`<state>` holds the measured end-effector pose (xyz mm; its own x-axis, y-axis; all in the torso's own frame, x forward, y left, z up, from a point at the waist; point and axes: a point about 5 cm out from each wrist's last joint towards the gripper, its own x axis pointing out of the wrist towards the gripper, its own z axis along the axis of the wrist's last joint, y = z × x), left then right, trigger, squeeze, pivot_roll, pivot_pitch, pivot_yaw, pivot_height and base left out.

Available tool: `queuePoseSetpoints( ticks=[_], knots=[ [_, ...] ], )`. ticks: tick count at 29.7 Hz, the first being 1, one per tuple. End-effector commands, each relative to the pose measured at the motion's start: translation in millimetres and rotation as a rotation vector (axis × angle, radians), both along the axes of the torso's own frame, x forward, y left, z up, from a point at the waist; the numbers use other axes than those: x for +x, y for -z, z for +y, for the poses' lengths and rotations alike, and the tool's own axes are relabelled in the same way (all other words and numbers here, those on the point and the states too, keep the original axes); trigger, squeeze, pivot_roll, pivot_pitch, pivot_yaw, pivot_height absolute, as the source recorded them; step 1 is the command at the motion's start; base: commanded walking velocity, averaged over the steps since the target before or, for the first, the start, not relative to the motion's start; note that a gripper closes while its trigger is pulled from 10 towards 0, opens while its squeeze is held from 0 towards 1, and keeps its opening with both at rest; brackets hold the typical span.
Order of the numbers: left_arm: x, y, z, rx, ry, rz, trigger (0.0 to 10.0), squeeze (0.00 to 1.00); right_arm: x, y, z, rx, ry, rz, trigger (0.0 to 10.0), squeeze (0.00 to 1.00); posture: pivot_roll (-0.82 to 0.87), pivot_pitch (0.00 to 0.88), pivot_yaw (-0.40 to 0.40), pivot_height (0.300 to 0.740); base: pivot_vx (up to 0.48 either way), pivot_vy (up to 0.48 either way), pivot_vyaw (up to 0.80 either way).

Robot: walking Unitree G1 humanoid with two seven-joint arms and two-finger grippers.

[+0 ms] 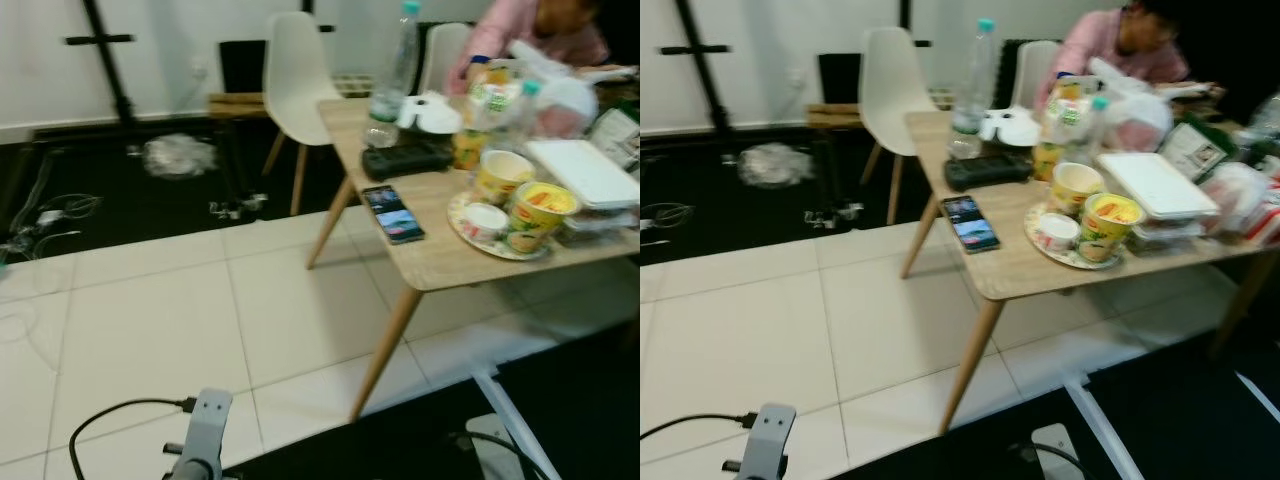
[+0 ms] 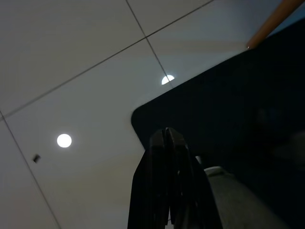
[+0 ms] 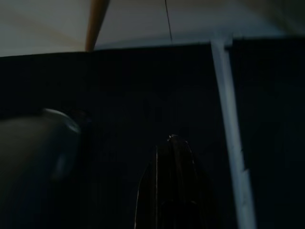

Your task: Restocking fridge

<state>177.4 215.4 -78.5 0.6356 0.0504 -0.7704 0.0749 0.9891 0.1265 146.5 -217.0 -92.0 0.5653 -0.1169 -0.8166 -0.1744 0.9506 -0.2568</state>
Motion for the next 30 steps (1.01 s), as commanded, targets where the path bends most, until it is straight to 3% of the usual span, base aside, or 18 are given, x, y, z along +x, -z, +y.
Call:
queuePoseSetpoints(
  ticks=[1, 30],
  knots=[
    [-0.1, 0.7, -2.4, -0.005, 0.008, 0.008, 10.0, 0.0, -3.0, 0.2, -5.0, -0.005, 0.016, 0.008, 10.0, 0.0, 0.03, 0.069, -0.035, 0.74, 0.0, 0.0, -0.77],
    [1.1, 0.3, -4.3, -0.009, 0.019, 0.005, 10.0, 0.0, -3.6, 0.0, -7.1, -0.008, 0.02, 0.01, 10.0, 0.0, 0.02, 0.069, -0.034, 0.74, 0.0, 0.0, -0.77]
  ],
)
